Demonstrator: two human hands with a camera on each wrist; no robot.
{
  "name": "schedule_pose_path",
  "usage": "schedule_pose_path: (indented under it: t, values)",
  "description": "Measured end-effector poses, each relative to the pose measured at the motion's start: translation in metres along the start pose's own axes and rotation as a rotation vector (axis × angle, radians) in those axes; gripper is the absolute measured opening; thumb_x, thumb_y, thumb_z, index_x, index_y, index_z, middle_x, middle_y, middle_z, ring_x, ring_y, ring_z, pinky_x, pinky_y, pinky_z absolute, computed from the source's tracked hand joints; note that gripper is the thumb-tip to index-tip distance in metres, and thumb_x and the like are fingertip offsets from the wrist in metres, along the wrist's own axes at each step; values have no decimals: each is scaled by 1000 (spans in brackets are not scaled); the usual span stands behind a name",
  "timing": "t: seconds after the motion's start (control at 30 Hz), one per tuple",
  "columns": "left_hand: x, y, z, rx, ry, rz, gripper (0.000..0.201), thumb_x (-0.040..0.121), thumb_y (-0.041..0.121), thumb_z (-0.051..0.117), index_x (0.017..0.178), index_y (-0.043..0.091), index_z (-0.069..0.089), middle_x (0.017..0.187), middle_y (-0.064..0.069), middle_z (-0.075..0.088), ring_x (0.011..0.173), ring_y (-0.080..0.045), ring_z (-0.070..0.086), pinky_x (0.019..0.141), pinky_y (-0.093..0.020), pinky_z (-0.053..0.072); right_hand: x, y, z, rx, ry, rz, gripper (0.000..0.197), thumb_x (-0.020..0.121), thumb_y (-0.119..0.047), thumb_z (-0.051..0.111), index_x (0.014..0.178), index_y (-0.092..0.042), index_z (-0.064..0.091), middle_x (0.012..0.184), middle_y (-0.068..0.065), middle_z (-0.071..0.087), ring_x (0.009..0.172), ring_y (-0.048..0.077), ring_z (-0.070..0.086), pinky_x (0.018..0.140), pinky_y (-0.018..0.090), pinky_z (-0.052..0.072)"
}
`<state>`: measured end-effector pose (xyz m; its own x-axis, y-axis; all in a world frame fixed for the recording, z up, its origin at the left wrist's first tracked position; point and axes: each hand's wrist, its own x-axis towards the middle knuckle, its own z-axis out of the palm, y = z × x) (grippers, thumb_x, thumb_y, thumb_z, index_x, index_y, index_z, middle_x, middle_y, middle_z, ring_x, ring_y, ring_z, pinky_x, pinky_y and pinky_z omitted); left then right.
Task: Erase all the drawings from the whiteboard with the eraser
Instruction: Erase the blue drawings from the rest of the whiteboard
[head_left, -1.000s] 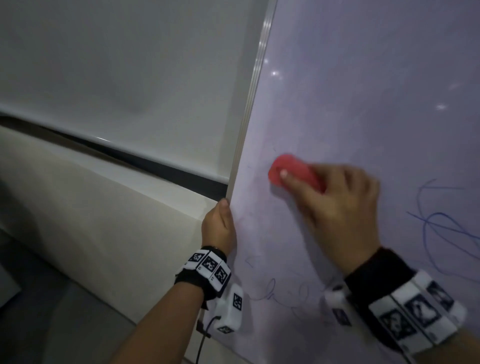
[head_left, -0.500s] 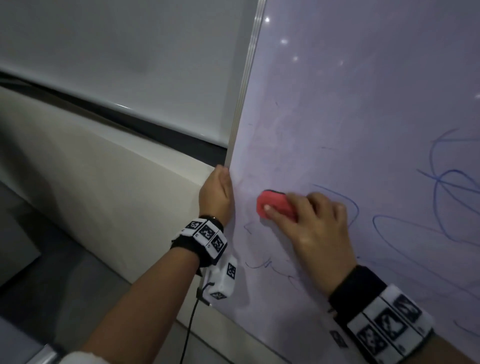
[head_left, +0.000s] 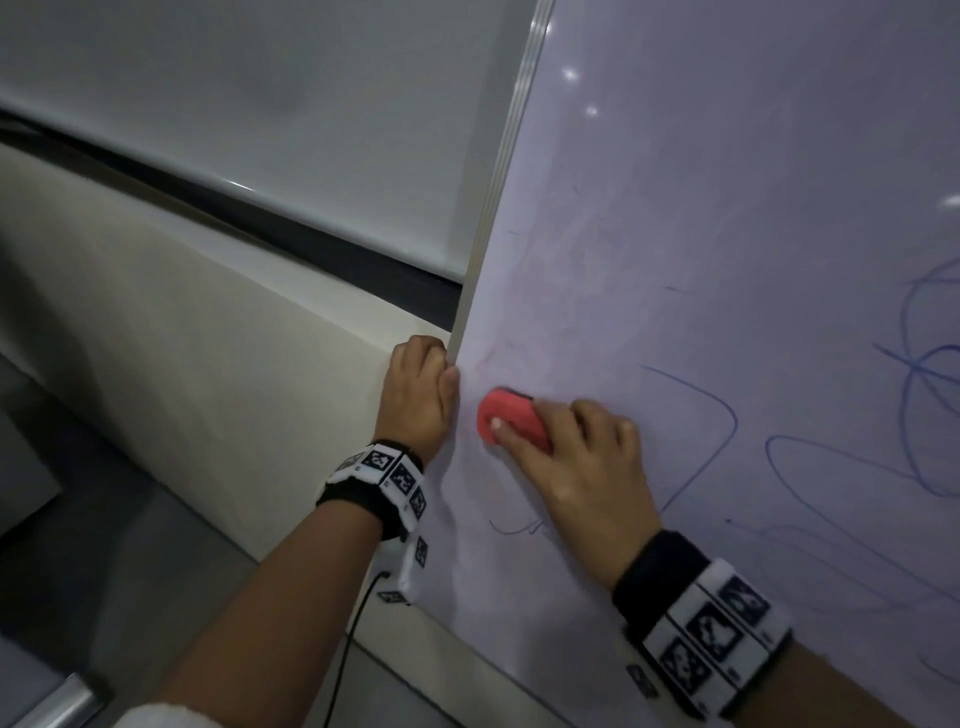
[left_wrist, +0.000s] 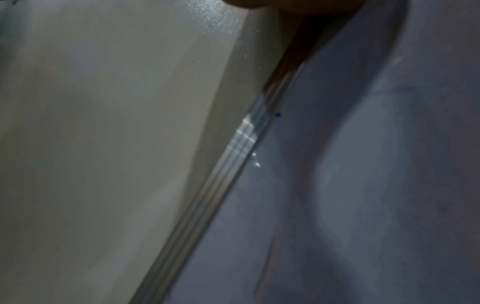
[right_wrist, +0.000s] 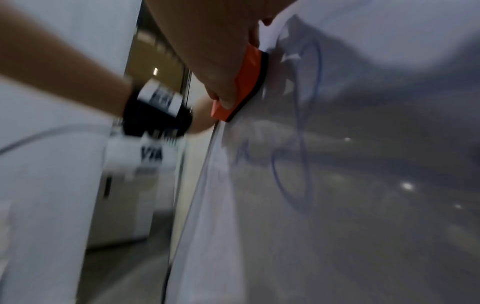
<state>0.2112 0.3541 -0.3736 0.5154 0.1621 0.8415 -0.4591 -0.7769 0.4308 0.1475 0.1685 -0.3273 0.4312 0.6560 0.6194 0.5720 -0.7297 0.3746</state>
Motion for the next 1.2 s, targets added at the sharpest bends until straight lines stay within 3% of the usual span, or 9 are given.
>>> schedule_pose_path:
  t: [0.13,0.33,0.43,0.53,0.67,0.83,1.0,1.13,1.2]
  values:
    - [0,-4,1,7,11,31,43,101,39,11,82,11,38,84,-20,54,78,-20,34,72,-29,30,-53,-10,21,2,-165,-200,38,80,-13,43,106,-20,70,101,15,62,88,29,43,69,36,29]
    - [0,-2,4,8,26,14,53,101,37,13,77,3,47,84,-20,54,78,-21,34,71,-29,30,7,6,-9,5,-20,39,43,76,-15,44,112,-23,66,100,12,62,90,30,41,70,35,26]
    - [-1,-1,0,25,10,21,51,101,37,13,78,5,45,85,-20,54,79,-20,34,72,-28,30,-22,-9,17,1,-83,-133,40,78,-14,44,110,-21,67,101,12,55,90,29,42,70,36,28]
    - [0,0,-1,30,-19,4,59,101,37,13,75,0,50,85,-20,55,79,-21,34,71,-29,29,-49,-12,22,7,-171,-233,40,78,-14,41,104,-21,71,96,11,64,87,28,41,69,36,28]
    - [-1,3,1,47,-21,-24,44,97,26,28,73,-2,51,85,-23,55,79,-20,34,72,-29,30,-16,-5,10,14,-76,-47,41,76,-15,46,110,-24,67,90,8,62,84,27,41,69,35,26]
    - [0,4,-5,48,-63,-27,34,92,18,31,73,-2,51,85,-22,55,79,-20,33,71,-29,29,-36,-18,23,14,-115,-186,38,78,-16,44,104,-23,70,86,7,59,82,27,40,70,36,28]
    - [0,6,-3,26,-60,-61,35,92,18,31,74,-2,52,85,-22,55,79,-20,33,71,-30,29,-6,-5,8,-15,-27,-65,39,68,-12,63,105,-22,66,79,7,54,79,25,39,69,36,26]
    - [1,8,-6,33,-77,-64,35,92,18,31,74,-3,53,85,-22,55,79,-20,33,71,-29,30,-61,-12,36,15,-151,-277,29,76,-11,48,93,-22,69,86,8,44,73,23,40,67,35,28]
    - [1,8,-7,32,-90,-71,35,92,19,31,75,-2,53,85,-21,55,79,-19,33,71,-28,29,-99,-16,43,-13,-267,-320,29,80,-12,45,81,-26,70,79,5,55,69,23,45,65,34,29]
